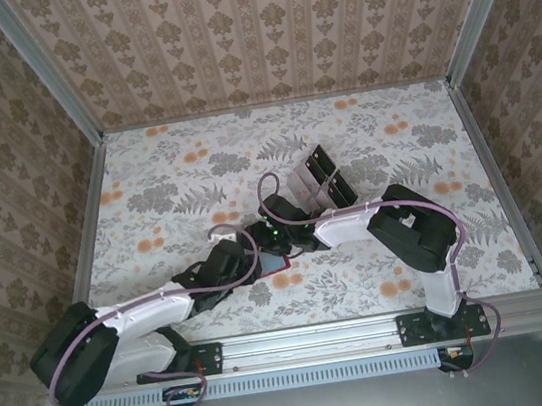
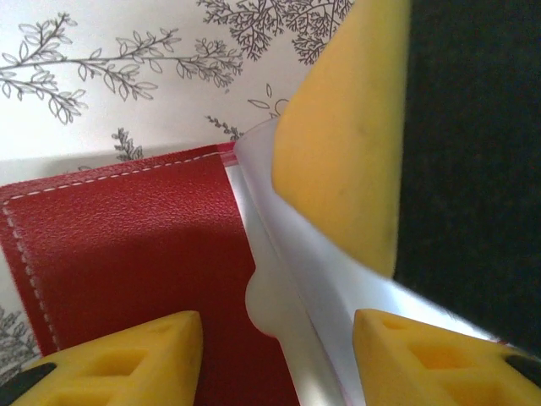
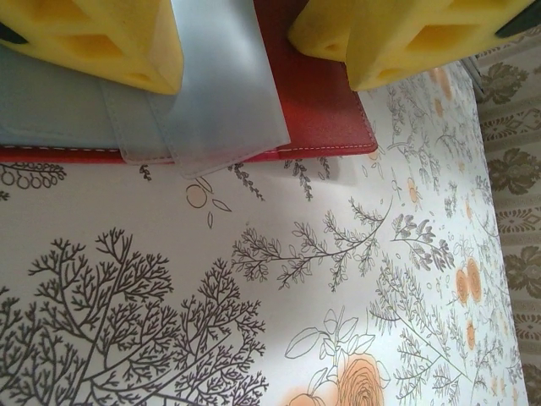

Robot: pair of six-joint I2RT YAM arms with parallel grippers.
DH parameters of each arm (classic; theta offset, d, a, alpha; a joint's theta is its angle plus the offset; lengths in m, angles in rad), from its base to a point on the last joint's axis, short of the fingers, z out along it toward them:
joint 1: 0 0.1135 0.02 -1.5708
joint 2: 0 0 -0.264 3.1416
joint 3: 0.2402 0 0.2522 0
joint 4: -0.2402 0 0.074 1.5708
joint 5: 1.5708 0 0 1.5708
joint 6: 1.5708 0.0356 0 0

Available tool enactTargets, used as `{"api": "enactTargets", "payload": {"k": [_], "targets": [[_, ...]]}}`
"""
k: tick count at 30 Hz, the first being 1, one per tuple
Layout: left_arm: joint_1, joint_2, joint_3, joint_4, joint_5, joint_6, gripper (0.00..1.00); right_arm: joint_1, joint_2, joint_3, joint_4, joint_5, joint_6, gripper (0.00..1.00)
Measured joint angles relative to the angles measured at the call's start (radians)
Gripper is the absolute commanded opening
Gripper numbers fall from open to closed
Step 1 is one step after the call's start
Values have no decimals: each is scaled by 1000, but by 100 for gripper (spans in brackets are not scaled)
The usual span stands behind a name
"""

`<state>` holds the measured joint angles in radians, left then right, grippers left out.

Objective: Put the credit cards into the card holder

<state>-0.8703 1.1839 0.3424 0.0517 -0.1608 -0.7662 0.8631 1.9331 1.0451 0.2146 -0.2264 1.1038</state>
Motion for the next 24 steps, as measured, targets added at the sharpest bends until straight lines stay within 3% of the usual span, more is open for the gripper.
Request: {"api": "enactTargets", "payload": {"k": [10, 24], "targets": [[-13, 19, 3, -2, -47, -1, 41, -20, -52, -52, -6, 6, -6, 57], [-13, 48, 3, 46, -56, -1, 44, -34, -120, -65, -69, 39, -53, 58]]}}
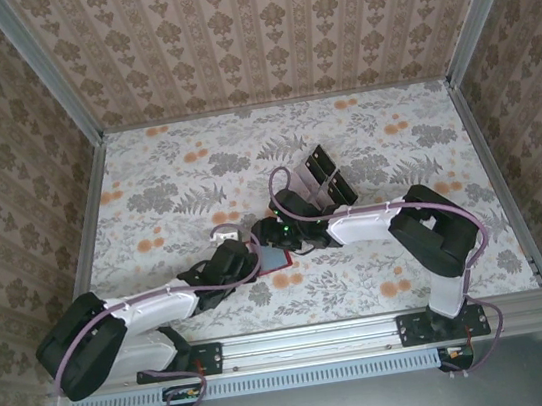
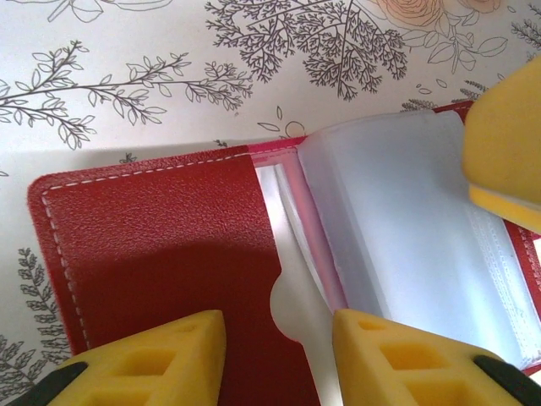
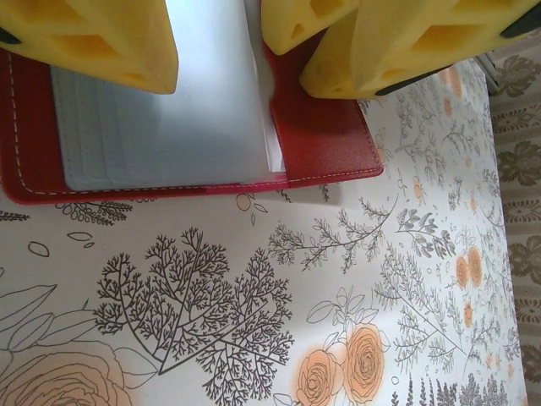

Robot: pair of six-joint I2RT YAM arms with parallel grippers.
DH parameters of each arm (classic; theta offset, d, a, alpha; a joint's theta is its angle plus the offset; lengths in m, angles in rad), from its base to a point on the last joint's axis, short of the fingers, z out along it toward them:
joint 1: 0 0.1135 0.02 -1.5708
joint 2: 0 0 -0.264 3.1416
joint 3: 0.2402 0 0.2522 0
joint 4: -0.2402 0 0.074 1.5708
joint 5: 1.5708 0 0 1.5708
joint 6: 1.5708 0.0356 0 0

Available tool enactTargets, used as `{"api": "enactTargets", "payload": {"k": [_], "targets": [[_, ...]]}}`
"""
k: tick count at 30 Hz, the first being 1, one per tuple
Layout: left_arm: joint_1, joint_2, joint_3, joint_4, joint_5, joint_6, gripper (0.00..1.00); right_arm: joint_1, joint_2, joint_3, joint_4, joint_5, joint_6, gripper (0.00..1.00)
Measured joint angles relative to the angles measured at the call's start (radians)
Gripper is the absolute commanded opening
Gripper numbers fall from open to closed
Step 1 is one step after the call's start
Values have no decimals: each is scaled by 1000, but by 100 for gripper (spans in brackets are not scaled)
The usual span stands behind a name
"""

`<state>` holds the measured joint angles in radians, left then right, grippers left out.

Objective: Put the credit cards into the card holder

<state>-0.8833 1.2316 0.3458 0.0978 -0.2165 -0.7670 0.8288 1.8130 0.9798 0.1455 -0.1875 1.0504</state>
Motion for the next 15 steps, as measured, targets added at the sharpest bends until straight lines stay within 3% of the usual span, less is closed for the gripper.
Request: {"api": "enactTargets", "payload": {"k": [15], "targets": [[0, -135, -47, -64, 10, 4, 60, 30, 77, 46, 8, -6, 2, 57]]}}
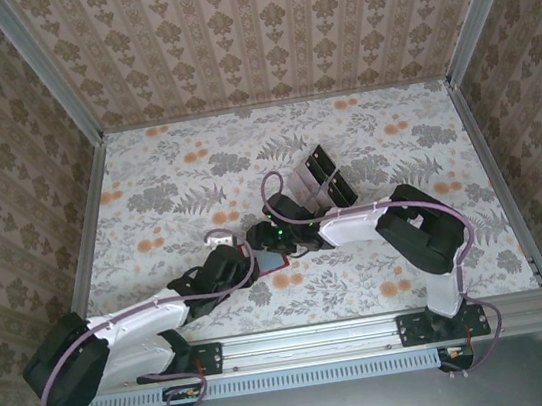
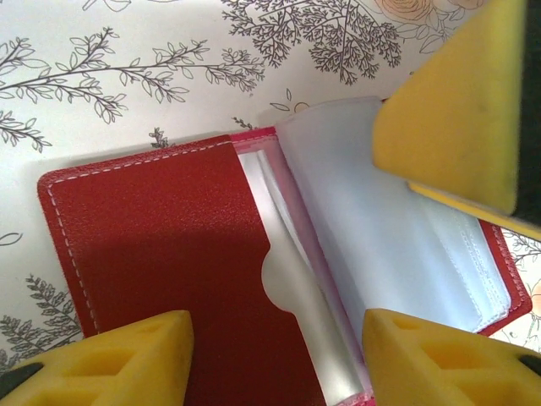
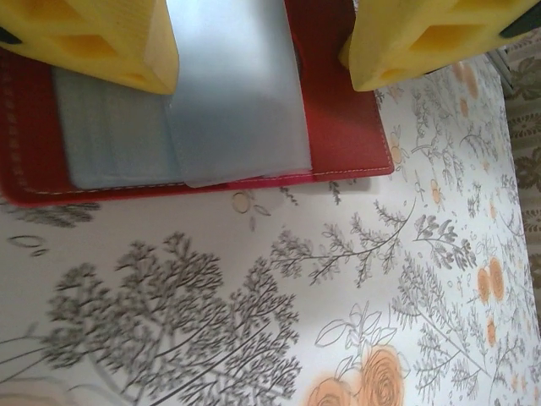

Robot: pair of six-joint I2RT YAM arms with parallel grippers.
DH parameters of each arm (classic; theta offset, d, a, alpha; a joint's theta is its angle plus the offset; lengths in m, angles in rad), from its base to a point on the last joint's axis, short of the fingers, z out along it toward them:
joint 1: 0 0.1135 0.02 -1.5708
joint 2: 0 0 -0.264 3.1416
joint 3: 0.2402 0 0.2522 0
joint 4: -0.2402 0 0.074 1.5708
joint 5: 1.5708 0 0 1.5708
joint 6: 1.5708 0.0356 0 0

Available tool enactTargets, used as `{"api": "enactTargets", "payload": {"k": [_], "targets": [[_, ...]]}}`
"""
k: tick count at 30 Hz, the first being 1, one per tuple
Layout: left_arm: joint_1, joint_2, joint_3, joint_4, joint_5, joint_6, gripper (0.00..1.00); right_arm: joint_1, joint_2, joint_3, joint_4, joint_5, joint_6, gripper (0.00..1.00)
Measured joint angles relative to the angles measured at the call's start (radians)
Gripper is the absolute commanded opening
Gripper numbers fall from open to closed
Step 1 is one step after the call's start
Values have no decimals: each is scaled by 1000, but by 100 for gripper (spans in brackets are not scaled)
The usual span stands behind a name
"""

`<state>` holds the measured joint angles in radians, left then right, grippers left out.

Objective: Put the credit cards into the card holder

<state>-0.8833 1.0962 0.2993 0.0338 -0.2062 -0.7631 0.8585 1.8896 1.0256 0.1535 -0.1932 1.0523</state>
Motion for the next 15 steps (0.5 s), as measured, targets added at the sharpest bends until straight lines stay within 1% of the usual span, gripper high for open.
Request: {"api": "enactTargets", "payload": {"k": [8, 12, 15], "targets": [[0, 14, 0, 7, 3, 4, 61, 22, 28, 28, 3, -6, 11, 57], [0, 43, 7, 11, -10, 7, 53, 22, 29, 29, 4, -6, 21, 58], [0, 85, 32, 8, -23, 8, 49, 21, 29, 29, 4, -6, 21, 58]]}}
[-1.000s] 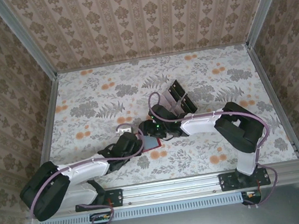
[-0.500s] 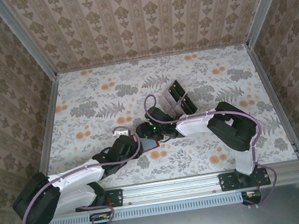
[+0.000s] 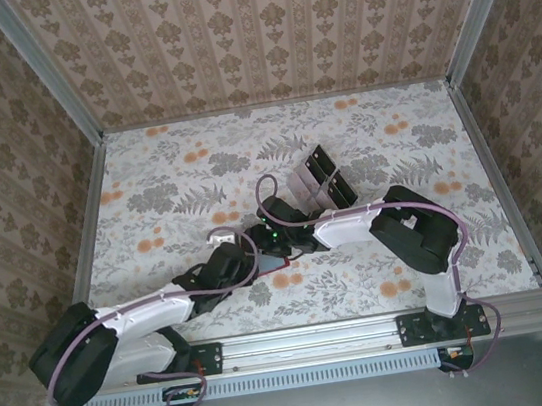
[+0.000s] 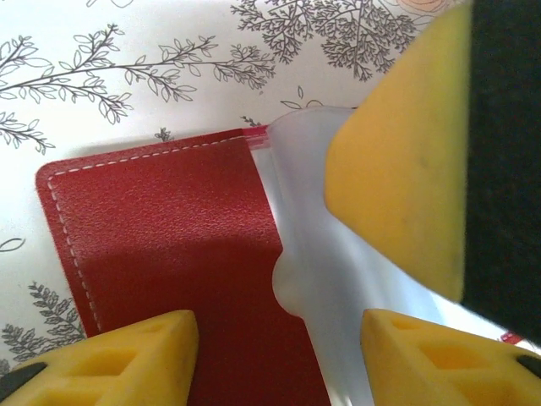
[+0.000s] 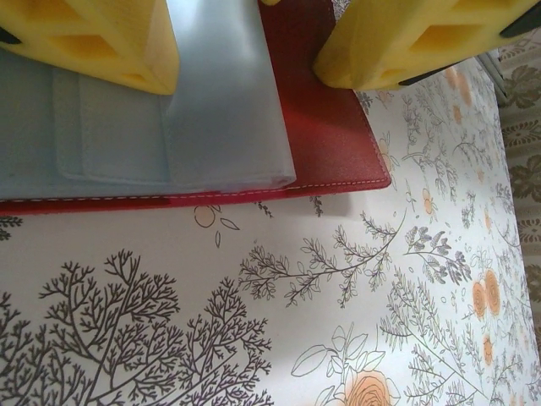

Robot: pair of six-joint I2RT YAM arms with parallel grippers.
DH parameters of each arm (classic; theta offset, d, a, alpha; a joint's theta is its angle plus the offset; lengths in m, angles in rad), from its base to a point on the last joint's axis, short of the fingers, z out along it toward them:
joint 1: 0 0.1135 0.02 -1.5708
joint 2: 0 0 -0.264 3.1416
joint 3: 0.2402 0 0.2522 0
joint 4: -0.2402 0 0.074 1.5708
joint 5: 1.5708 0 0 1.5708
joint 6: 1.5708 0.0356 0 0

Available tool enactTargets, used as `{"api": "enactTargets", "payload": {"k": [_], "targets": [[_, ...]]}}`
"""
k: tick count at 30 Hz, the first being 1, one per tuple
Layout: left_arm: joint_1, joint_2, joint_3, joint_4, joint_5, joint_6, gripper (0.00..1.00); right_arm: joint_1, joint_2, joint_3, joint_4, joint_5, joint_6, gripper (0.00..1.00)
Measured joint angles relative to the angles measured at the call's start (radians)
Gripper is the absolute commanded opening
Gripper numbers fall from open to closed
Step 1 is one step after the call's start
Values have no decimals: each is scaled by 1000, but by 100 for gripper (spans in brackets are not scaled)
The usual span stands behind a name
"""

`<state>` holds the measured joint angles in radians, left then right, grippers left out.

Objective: Put the credit cards into the card holder

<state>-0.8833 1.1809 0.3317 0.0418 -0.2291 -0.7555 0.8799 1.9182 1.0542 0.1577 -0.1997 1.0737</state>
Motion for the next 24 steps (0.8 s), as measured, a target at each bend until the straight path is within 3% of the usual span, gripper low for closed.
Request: {"api": "enactTargets", "payload": {"k": [17, 24], "targets": [[0, 86, 24, 71, -16, 0, 47, -67, -119, -31, -32, 13, -35, 59], [0, 79, 24, 84, -3, 0, 57, -67, -117, -52, -37, 16, -46, 59]]}}
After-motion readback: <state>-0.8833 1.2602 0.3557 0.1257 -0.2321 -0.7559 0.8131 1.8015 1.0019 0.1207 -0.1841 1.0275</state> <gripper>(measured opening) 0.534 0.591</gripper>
